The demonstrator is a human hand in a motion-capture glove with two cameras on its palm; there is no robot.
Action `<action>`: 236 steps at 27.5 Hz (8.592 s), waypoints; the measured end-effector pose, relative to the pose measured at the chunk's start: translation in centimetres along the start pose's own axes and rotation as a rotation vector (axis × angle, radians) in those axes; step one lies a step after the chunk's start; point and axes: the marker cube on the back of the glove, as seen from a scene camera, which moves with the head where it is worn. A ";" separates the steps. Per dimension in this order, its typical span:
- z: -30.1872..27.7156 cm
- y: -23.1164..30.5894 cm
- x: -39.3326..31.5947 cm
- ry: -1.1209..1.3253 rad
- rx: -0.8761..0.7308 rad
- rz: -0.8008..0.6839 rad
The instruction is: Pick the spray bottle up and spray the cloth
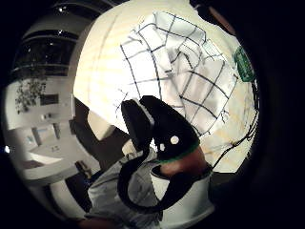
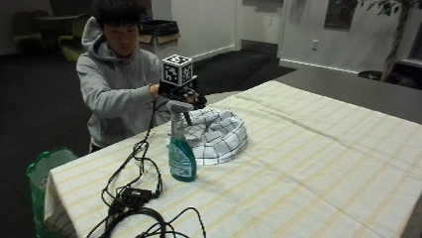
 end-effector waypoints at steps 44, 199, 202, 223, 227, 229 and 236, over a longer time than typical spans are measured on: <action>-0.3 7.7 17.0 -0.329 0.343 0.259; -3.7 -9.0 4.4 -0.161 -0.344 -0.141; -4.4 -8.1 2.4 -0.309 -0.290 -0.232; -7.7 -5.6 -18.6 -1.350 0.127 -0.758; -4.7 -7.8 -22.2 -1.387 0.140 -0.705; -3.1 -10.0 -24.5 -1.383 0.234 -0.618; 3.2 -10.3 -25.4 -1.142 0.013 -0.727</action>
